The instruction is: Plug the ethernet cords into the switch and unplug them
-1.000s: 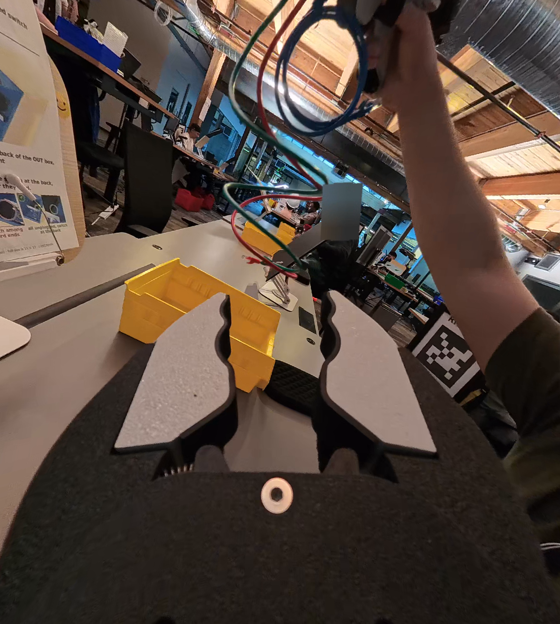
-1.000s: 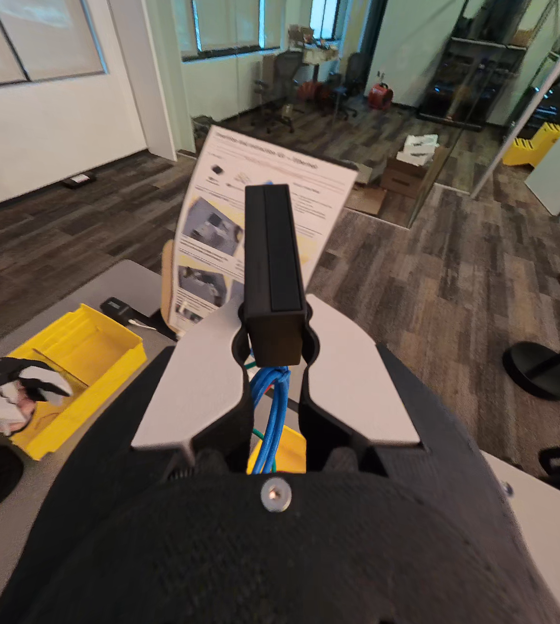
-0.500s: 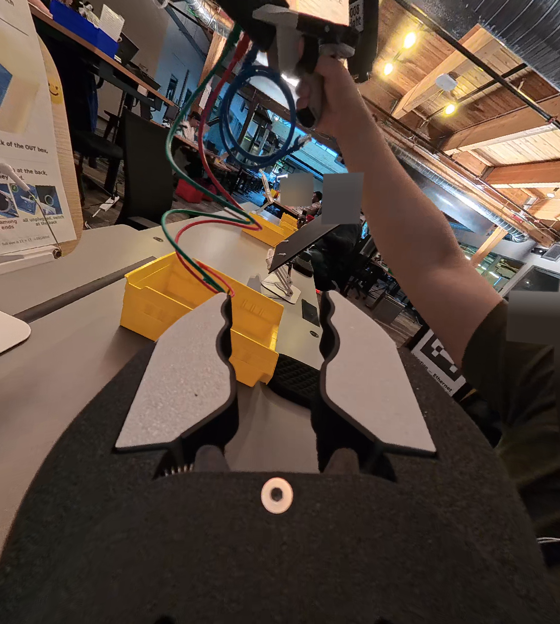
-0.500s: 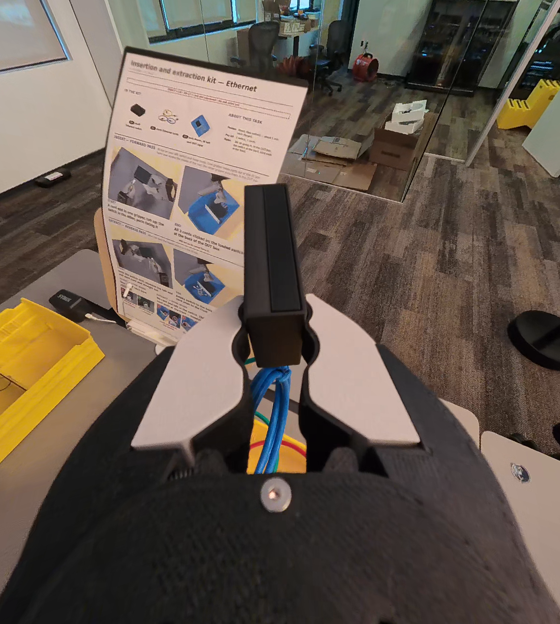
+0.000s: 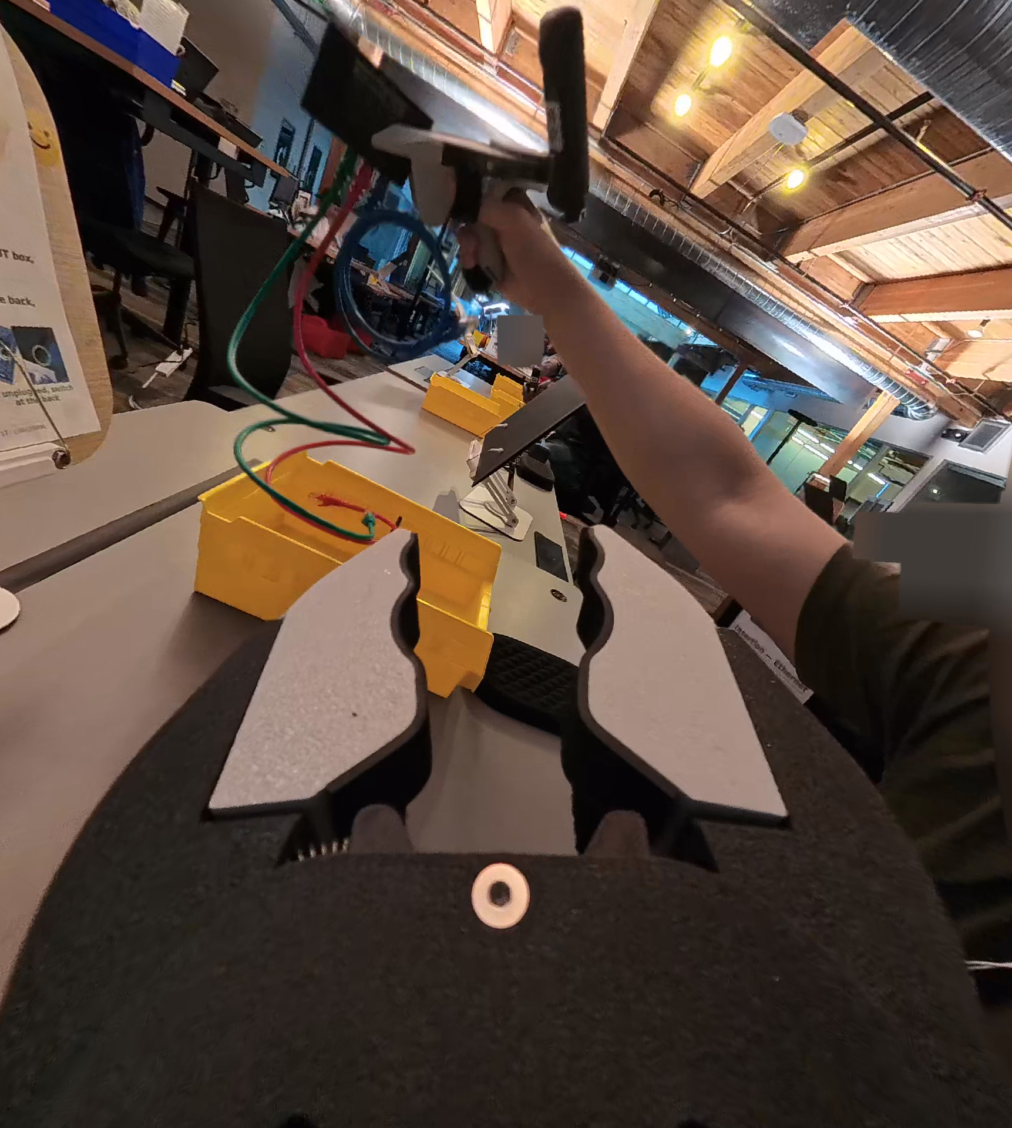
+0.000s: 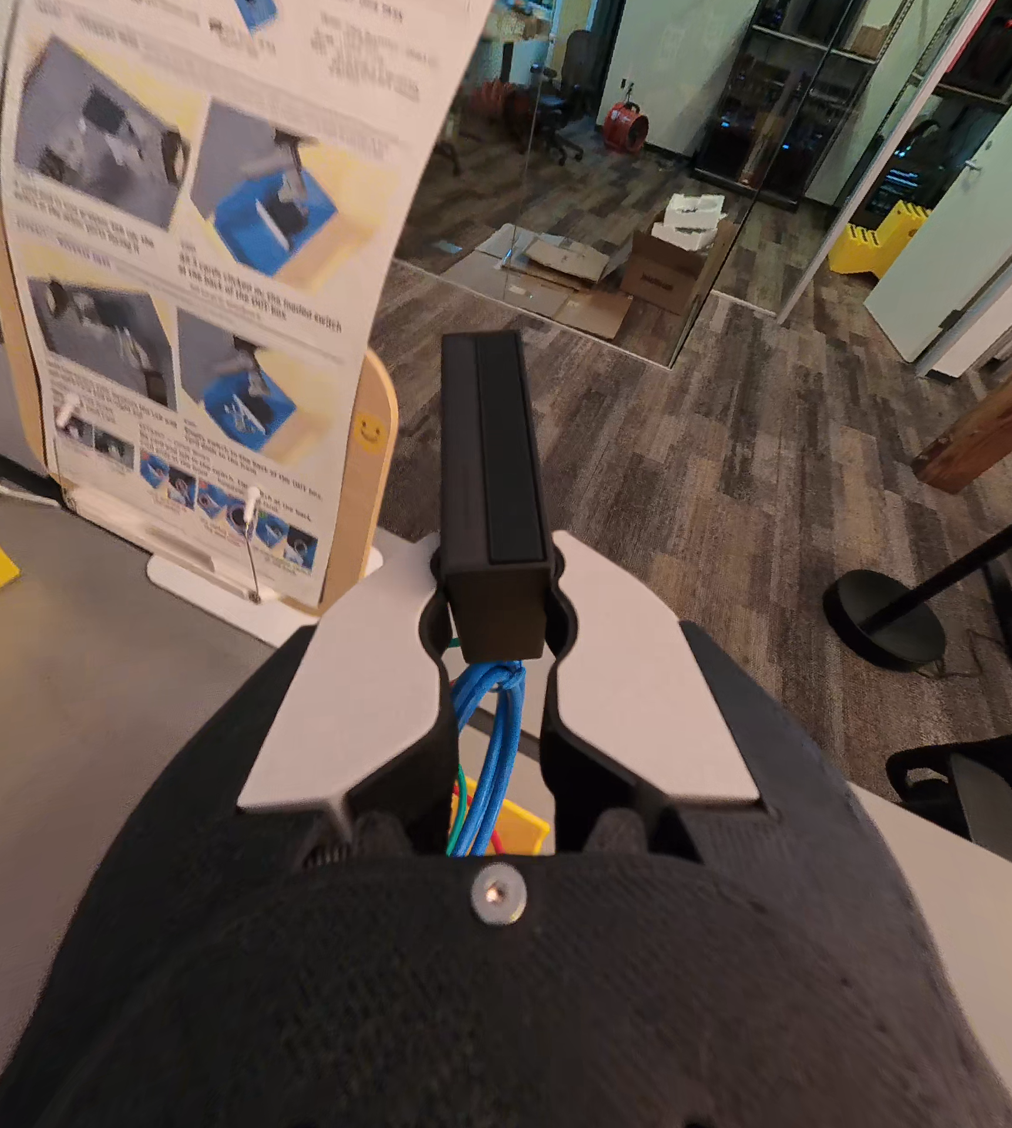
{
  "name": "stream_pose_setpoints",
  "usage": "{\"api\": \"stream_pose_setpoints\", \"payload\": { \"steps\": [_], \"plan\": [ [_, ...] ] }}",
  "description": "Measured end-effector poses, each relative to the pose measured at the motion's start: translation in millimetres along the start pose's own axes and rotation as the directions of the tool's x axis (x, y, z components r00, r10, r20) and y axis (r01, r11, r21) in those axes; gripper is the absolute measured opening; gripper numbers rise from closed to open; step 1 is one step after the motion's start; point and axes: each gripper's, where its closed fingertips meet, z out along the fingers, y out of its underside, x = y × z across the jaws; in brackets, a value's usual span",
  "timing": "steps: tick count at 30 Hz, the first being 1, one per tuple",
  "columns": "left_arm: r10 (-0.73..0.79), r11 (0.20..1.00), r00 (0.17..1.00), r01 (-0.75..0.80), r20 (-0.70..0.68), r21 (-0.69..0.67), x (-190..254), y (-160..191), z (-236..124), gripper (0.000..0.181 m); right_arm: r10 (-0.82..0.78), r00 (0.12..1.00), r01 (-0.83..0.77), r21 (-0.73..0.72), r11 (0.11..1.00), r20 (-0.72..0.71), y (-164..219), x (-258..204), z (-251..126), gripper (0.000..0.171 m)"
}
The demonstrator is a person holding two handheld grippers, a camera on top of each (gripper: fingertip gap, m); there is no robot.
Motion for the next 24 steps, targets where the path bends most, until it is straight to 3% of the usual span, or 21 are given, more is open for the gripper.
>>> {"api": "stream_pose_setpoints", "payload": {
  "steps": [7, 11, 14, 18, 24],
  "plan": [
    [0.008, 1.000, 1.000, -0.008, -0.010, -0.011, 4, 3, 5, 0.048, -0.033, 0.994, 0.035, -0.023, 0.999, 0.103, 75, -16, 7, 0.028],
    [0.010, 1.000, 1.000, -0.010, -0.015, -0.016, 4, 6, 9, 0.047, -0.040, 0.997, 0.047, -0.097, 0.994, 0.069, 112, -10, 13, 0.028],
    [0.006, 0.999, 1.000, -0.006, -0.013, -0.032, 3, 9, 12, 0.047, -0.050, 0.985, 0.070, -0.117, 0.991, 0.163, 126, -27, 17, 0.028],
    [0.007, 0.999, 1.000, -0.007, -0.009, -0.041, 1, 12, 14, 0.047, -0.113, 0.932, 0.179, -0.167, 0.970, 0.344, 159, -64, 19, 0.029],
    [0.004, 0.999, 1.000, -0.004, -0.013, -0.047, 2, 14, 16, 0.047, -0.229, 0.887, 0.367, -0.310, 0.877, 0.402, 209, -79, 29, 0.030]
  ]
}}
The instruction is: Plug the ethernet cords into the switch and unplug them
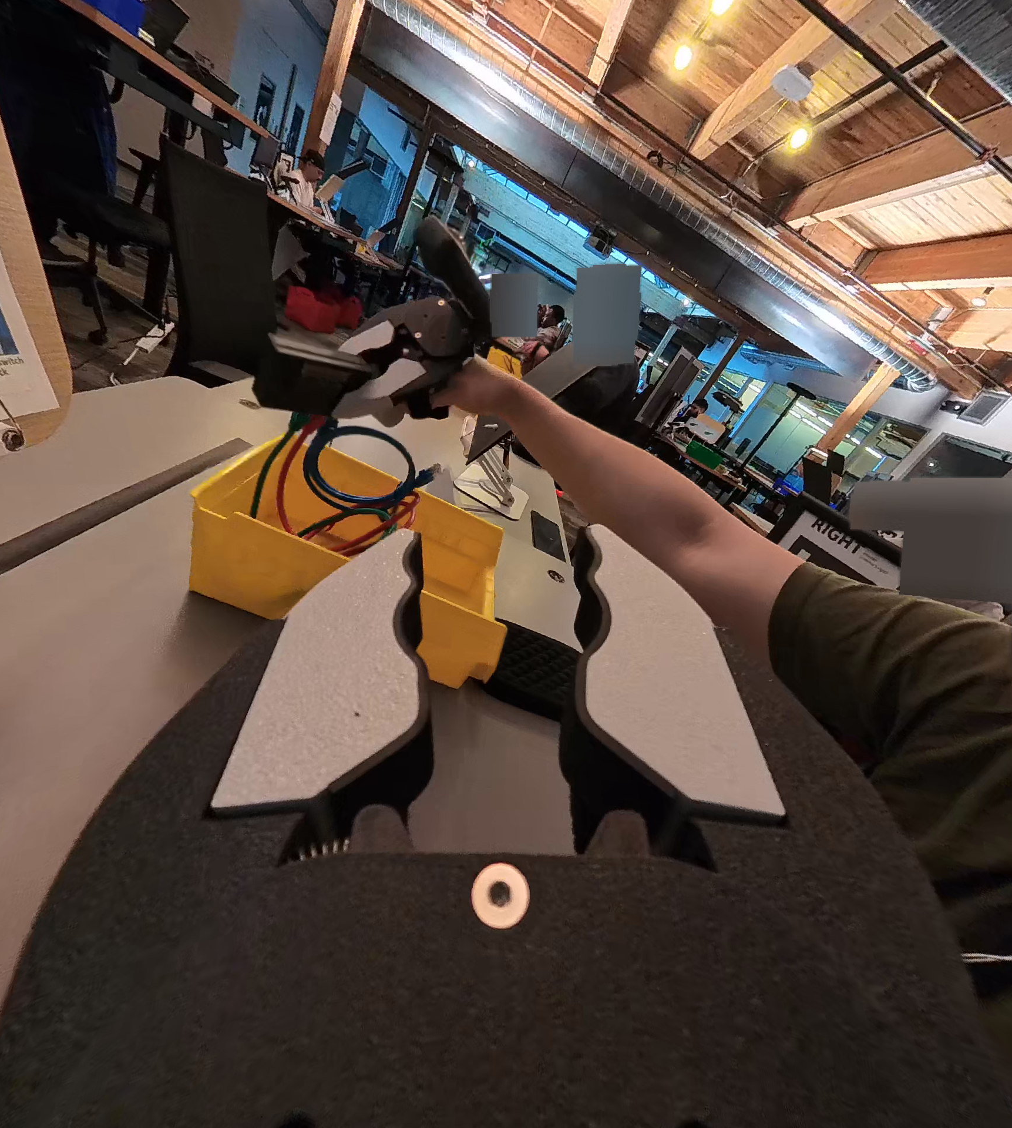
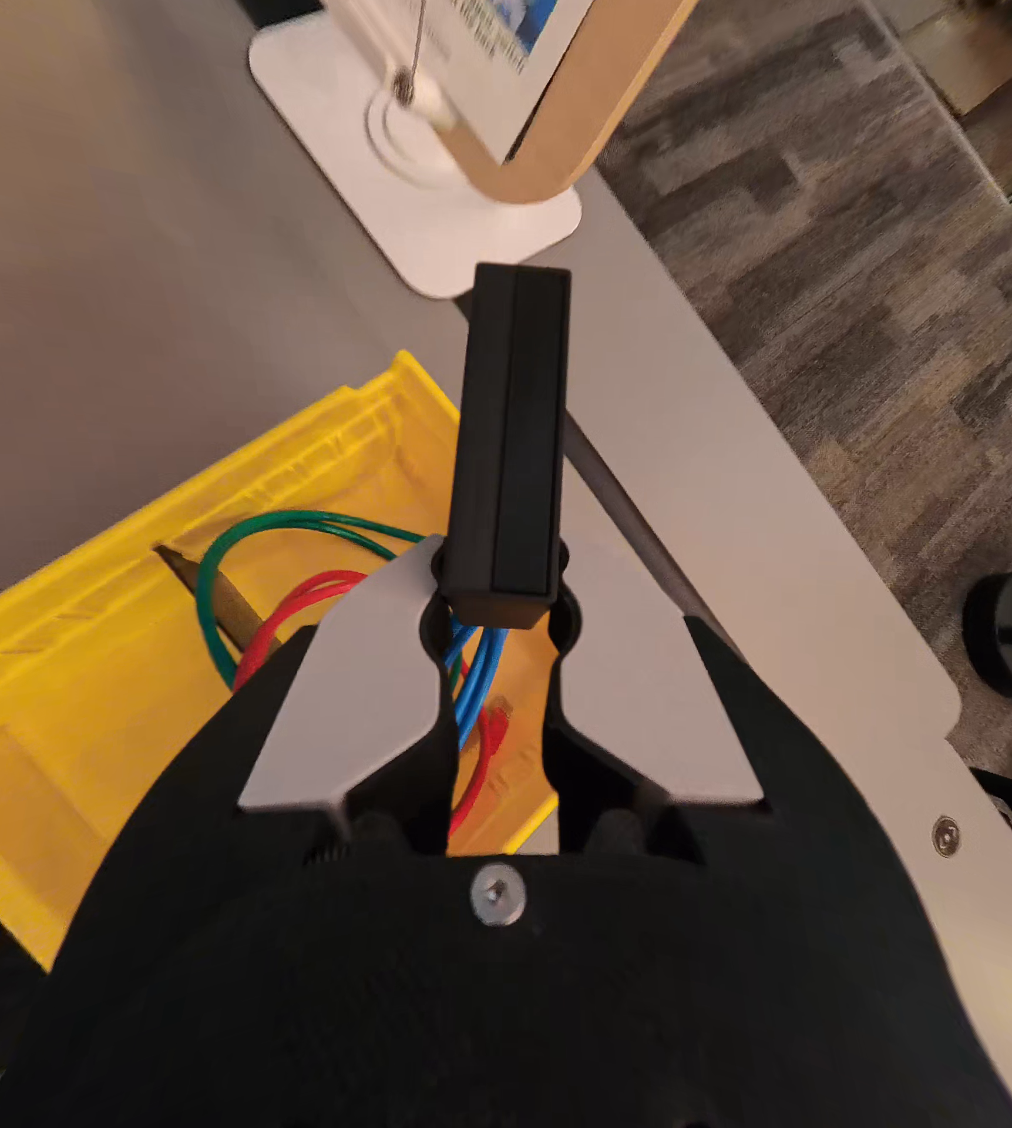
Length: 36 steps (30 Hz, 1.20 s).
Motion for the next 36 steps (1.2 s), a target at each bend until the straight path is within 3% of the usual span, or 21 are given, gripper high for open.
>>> {"api": "stream_pose_setpoints", "payload": {
  "steps": [3, 8, 15, 20, 23, 26, 31, 34, 36],
  "plan": [
    [0.000, 1.000, 1.000, 0.000, 0.001, -0.008, 0, 2, 2, 0.047, -0.093, 0.996, 0.092, -0.115, 0.989, -0.008, 9, -5, 21, 0.030],
    [-0.004, 1.000, 1.000, 0.004, 0.002, -0.015, -1, 4, 3, 0.047, -0.190, 0.981, 0.183, -0.181, 0.966, -0.023, 2, -10, 47, 0.030],
    [0.001, 1.000, 1.000, -0.001, -0.001, -0.007, 1, 1, 0, 0.047, -0.178, 0.978, 0.156, -0.185, 0.970, -0.109, 2, -8, 41, 0.040],
    [-0.001, 1.000, 1.000, 0.001, -0.005, 0.010, 3, -3, -3, 0.047, -0.074, 0.991, 0.081, 0.059, 0.995, -0.113, -28, -23, -7, 0.058],
    [0.002, 1.000, 1.000, -0.002, -0.004, 0.007, 4, -3, -2, 0.047, 0.010, 0.998, 0.009, 0.314, 0.949, -0.059, -53, -43, -56, 0.058],
    [0.001, 1.000, 1.000, -0.001, -0.005, 0.002, 5, -2, -2, 0.047, 0.119, 0.988, -0.064, 0.446, 0.893, -0.095, -39, -43, -95, 0.057],
    [0.018, 1.000, 1.000, -0.018, 0.002, 0.012, 7, -6, -5, 0.047, 0.161, 0.951, -0.091, 0.259, 0.962, -0.264, 45, -27, -85, 0.049],
    [0.017, 1.000, 1.000, -0.017, 0.008, 0.021, 6, -8, -7, 0.047, 0.159, 0.963, -0.122, 0.173, 0.977, -0.217, 52, -33, -61, 0.049],
    [0.019, 1.000, 1.000, -0.019, 0.015, 0.015, 4, -7, -7, 0.047, 0.087, 0.969, -0.055, 0.141, 0.989, -0.232, 36, -34, -50, 0.049]
  ]
}}
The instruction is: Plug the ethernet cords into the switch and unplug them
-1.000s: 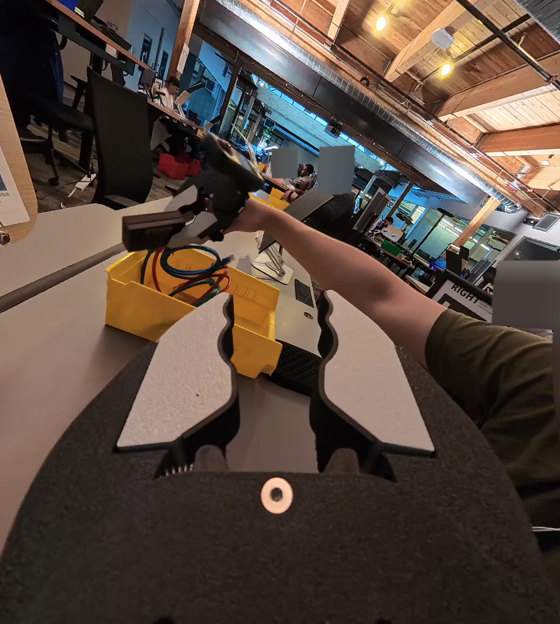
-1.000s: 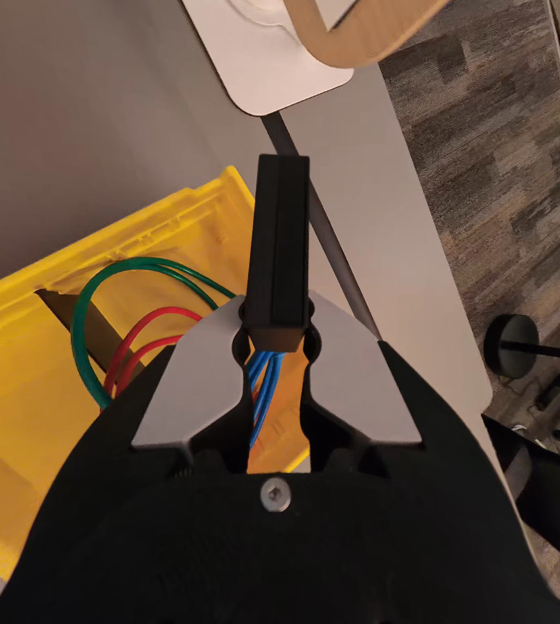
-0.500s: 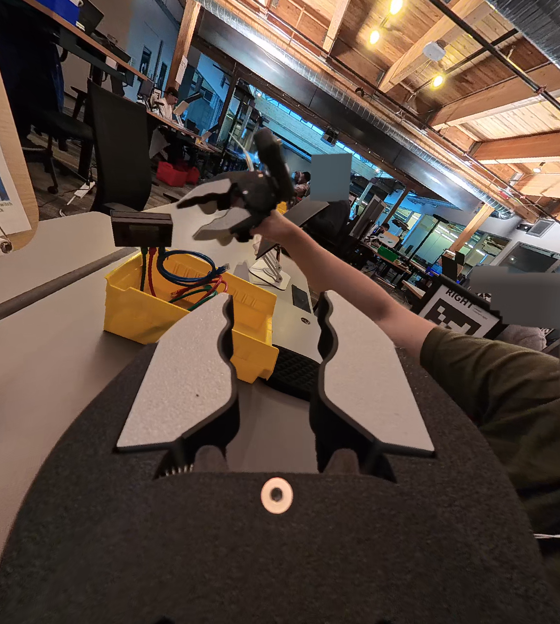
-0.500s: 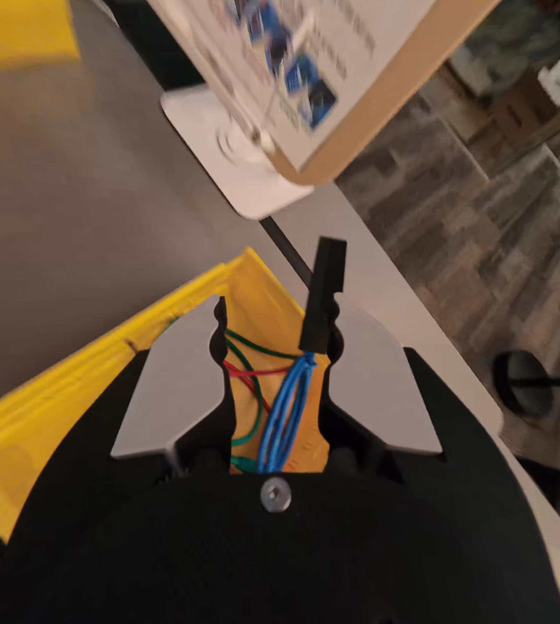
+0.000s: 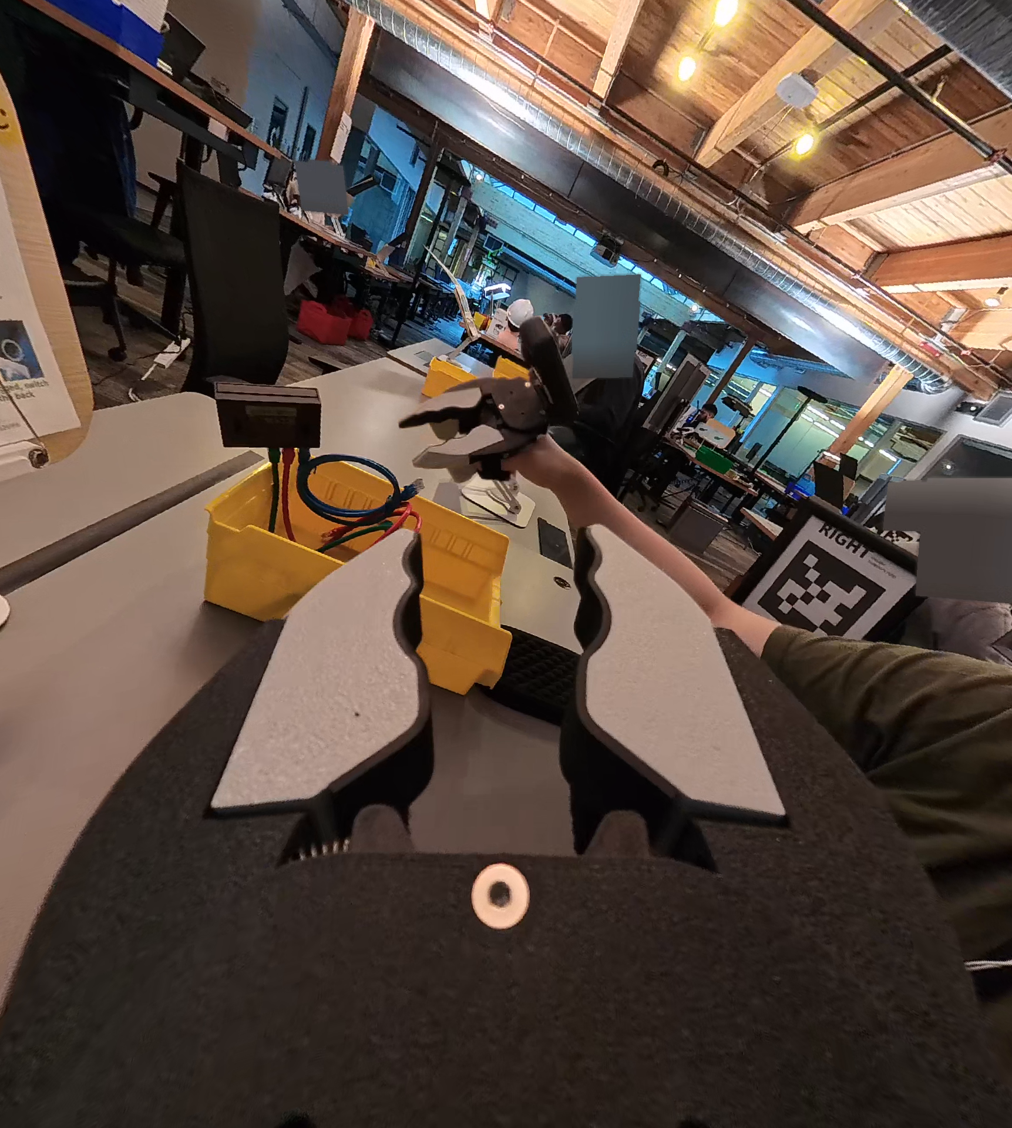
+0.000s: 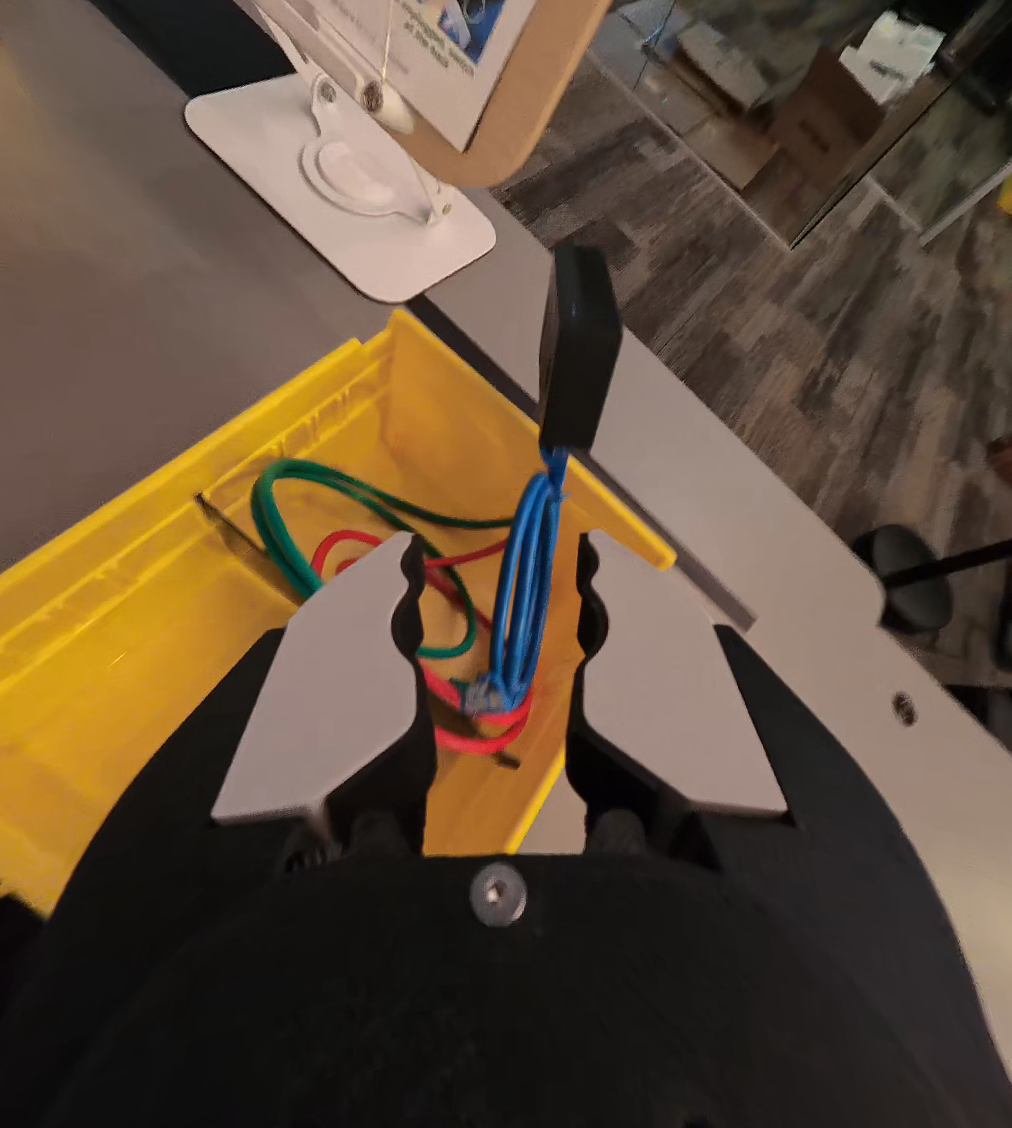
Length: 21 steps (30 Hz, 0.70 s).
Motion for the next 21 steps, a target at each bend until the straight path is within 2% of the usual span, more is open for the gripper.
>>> {"api": "stream_pose_setpoints", "payload": {
  "steps": [2, 6, 12, 13, 14, 15, 18, 21],
  "plan": [
    [0.003, 1.000, 1.000, -0.003, 0.003, -0.008, -1, 1, 1, 0.047, -0.052, 0.998, 0.052, 0.003, 0.999, -0.034, -23, 3, 8, 0.049],
    [0.010, 1.000, 1.000, -0.010, 0.009, -0.015, -1, 3, 2, 0.047, -0.042, 0.997, 0.040, -0.040, 0.998, -0.066, -53, 18, 26, 0.049],
    [0.019, 0.999, 1.000, -0.019, 0.020, -0.032, -3, 6, 5, 0.047, -0.049, 0.996, 0.030, -0.254, 0.967, -0.072, -32, 37, 79, 0.050],
    [0.027, 0.999, 0.999, -0.026, 0.032, -0.038, -4, 7, 5, 0.047, -0.034, 0.997, 0.013, -0.280, 0.960, -0.071, -27, 38, 85, 0.045],
    [0.034, 0.998, 0.998, -0.032, 0.048, -0.046, -7, 8, 5, 0.047, -0.023, 0.999, 0.010, -0.297, 0.955, -0.039, -23, 35, 90, 0.031],
    [0.044, 0.998, 0.997, -0.040, 0.069, -0.055, -11, 10, 5, 0.047, -0.028, 0.999, 0.021, -0.284, 0.959, -0.019, -25, 33, 92, 0.030],
    [0.131, 0.988, 0.978, -0.116, 0.162, -0.102, -23, 14, 4, 0.048, -0.155, 0.984, 0.170, -0.226, 0.959, 0.084, -29, 20, 87, 0.029],
    [0.240, 0.962, 0.935, -0.193, 0.260, -0.194, -36, 21, 1, 0.048, -0.311, 0.931, 0.344, -0.176, 0.922, 0.190, -31, 4, 72, 0.028]
  ]
}}
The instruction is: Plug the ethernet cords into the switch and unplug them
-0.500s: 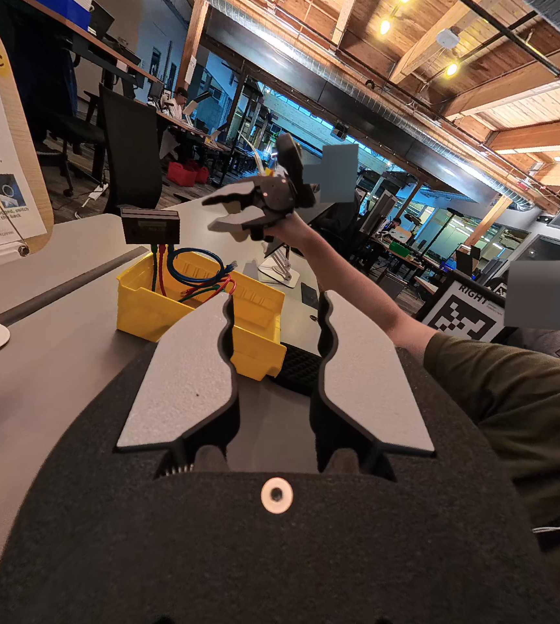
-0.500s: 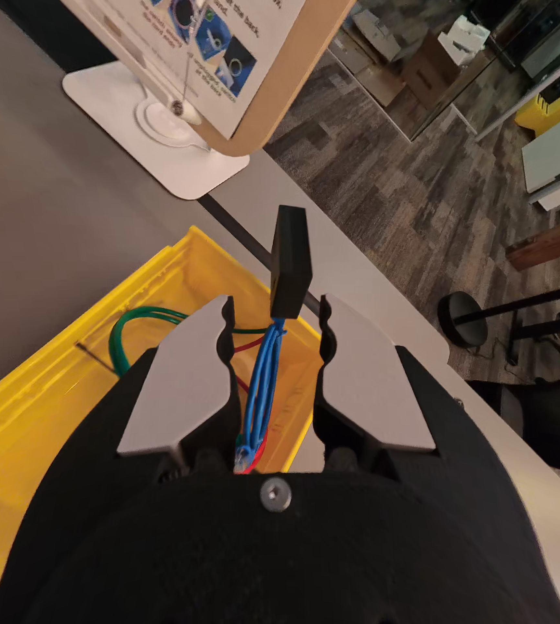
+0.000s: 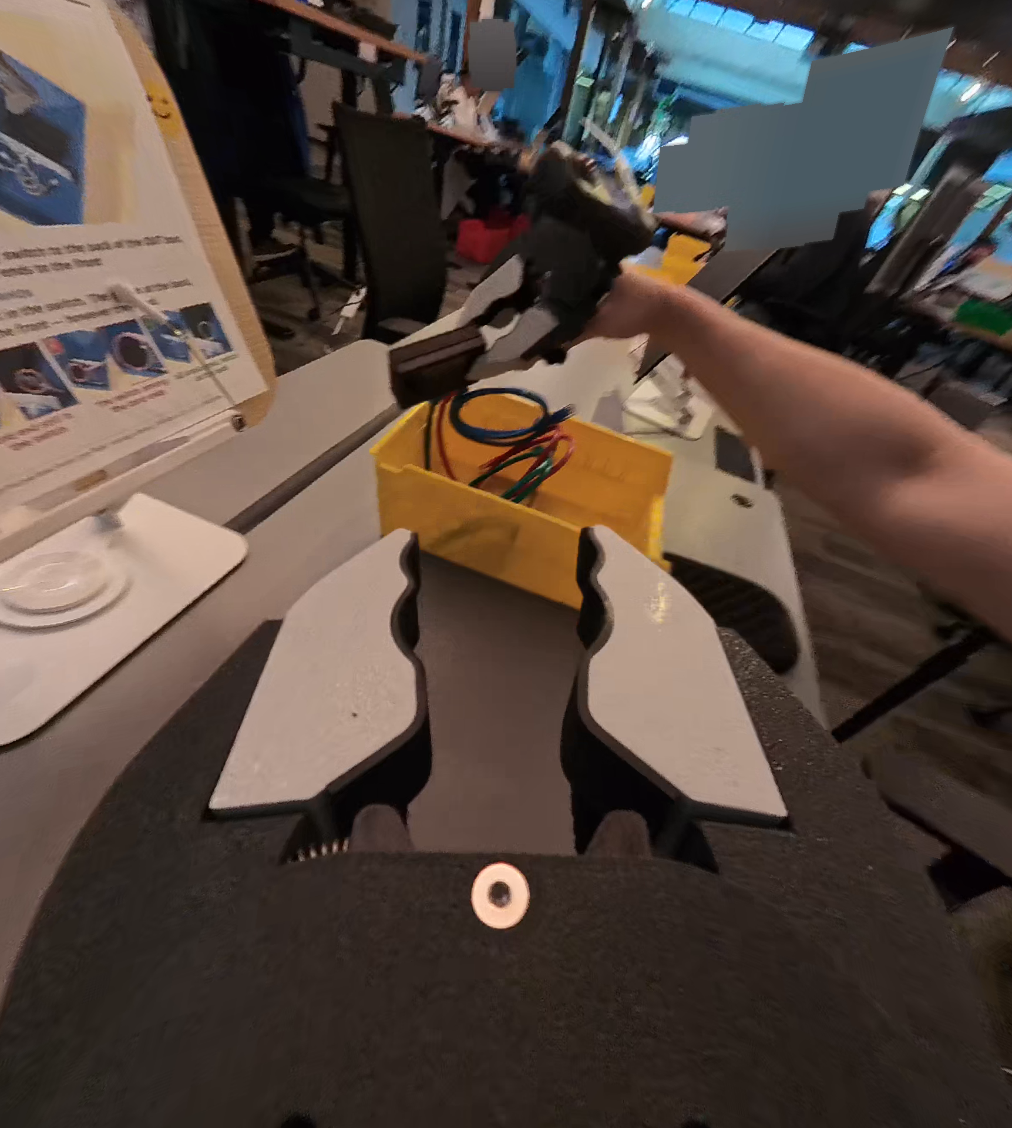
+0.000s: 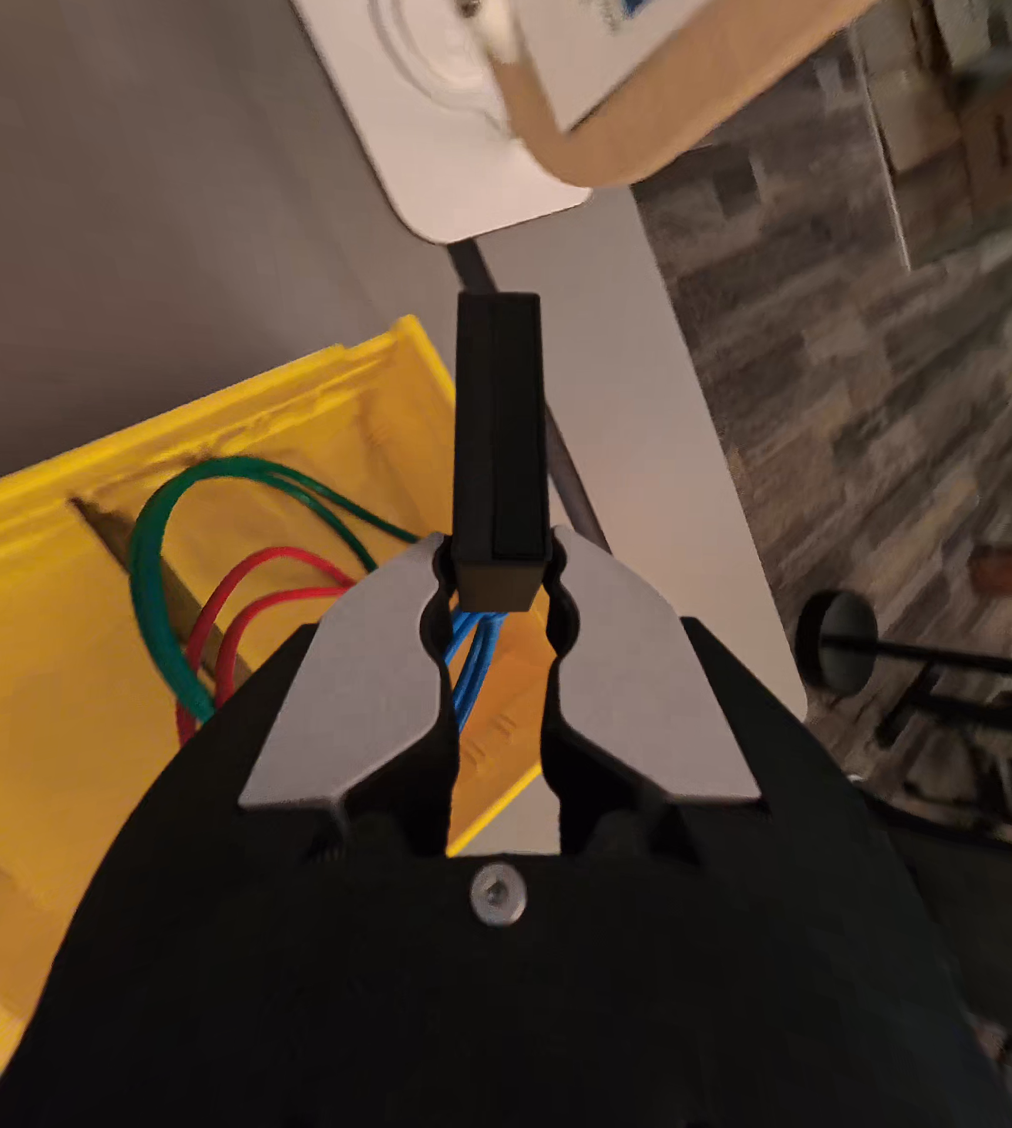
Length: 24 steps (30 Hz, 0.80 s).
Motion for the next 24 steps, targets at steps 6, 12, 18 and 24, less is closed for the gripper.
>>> {"api": "stream_pose_setpoints", "payload": {
  "steps": [6, 12, 18, 24],
  "plan": [
    [0.143, 0.985, 0.974, -0.124, 0.175, -0.116, -19, 15, 9, 0.049, -0.259, 0.955, 0.290, -0.262, 0.921, 0.148, 11, -20, 4, 0.029],
    [0.389, 0.915, 0.787, -0.269, 0.478, -0.301, -58, 23, 2, 0.050, -0.230, 0.960, 0.270, -0.319, 0.909, 0.158, -3, -20, 28, 0.031],
    [0.451, 0.891, 0.647, -0.294, 0.615, -0.345, -74, 14, -13, 0.050, -0.082, 0.996, 0.089, -0.191, 0.978, 0.047, -4, -18, 25, 0.050],
    [0.452, 0.892, 0.603, -0.291, 0.657, -0.346, -76, 10, -20, 0.054, 0.152, 0.984, -0.136, 0.167, 0.977, -0.088, -14, -19, -31, 0.067]
  ]
}}
